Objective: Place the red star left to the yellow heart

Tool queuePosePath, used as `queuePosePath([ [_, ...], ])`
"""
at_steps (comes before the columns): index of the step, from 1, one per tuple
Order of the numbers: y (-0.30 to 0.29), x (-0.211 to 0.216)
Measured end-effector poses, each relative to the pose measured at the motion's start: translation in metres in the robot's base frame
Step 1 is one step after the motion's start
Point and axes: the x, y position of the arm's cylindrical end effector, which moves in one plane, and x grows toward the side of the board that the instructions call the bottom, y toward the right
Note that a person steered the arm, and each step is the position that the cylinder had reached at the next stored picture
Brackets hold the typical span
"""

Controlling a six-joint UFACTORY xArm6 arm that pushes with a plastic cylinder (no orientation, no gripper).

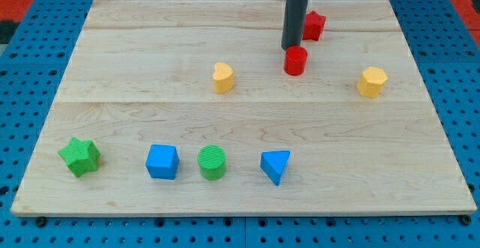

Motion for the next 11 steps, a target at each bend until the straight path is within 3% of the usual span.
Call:
queuePosePath([
  [2,0.006,0.033],
  [3,0.086,-0.015],
  [4,0.102,-0.037],
  [5,0.053,-0.05],
  [7,0.037,-0.109],
  [8,-0.001,-0.105],
  [11,-0.031,-0.038],
])
